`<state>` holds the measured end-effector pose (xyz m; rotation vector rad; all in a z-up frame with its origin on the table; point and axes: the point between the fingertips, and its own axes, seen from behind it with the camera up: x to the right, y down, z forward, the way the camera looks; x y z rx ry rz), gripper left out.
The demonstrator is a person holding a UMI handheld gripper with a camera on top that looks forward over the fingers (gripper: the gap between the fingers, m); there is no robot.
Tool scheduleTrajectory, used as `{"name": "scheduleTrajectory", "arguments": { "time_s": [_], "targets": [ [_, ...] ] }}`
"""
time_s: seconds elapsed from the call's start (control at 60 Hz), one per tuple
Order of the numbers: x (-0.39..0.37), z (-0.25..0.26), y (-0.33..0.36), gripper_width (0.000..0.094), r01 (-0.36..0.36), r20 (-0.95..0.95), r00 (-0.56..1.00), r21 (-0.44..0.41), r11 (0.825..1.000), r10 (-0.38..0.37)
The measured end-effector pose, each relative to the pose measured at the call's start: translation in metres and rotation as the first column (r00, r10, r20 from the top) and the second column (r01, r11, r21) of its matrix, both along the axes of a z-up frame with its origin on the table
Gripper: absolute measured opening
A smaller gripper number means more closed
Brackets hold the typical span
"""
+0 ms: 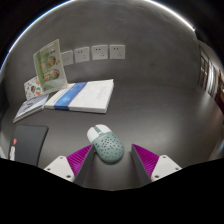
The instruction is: Arrange mouse
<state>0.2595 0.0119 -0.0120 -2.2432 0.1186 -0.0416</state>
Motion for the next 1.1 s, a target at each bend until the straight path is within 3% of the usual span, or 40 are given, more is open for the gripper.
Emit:
{"name": "scheduleTrajectory", "arguments": {
  "time_s": [0.3, 0.367, 0.467, 0.567, 0.633, 0.7, 0.75, 0.85, 0.933, 1.1],
  "targets": [
    [0.017, 0.005, 0.054, 0.0807, 0.023, -0.002, 1.000, 0.013, 1.000, -0.023],
    [0.024, 0.003, 0.060, 0.0524, 0.050, 0.014, 0.999, 0.037, 0.998, -0.050],
    [0.025, 0.005, 0.057, 0.0482, 0.077, -0.013, 0.997, 0.048, 0.996, -0.076],
    [0.066, 0.017, 0.022, 0.0444, 0.156, 0.140, 0.979, -0.025, 0.988, -0.151],
    [0.085, 0.057, 0.002, 0.0447, 0.212, 0.152, 0.964, 0.071, 0.975, -0.220],
    [0.075, 0.102, -0.012, 0.0445, 0.221, 0.074, 0.968, 0.193, 0.956, -0.238],
    [0.068, 0.129, -0.033, 0.0443, 0.221, 0.059, 0.969, 0.234, 0.947, -0.240],
    [0.013, 0.160, -0.056, 0.0444, 0.178, 0.035, 0.980, 0.271, 0.946, -0.194],
    [-0.061, 0.175, -0.063, 0.0442, 0.100, -0.014, 0.995, 0.290, 0.952, -0.100],
    [-0.209, 0.146, -0.051, 0.0443, -0.077, 0.010, 0.997, 0.212, 0.974, 0.077]
  ]
}}
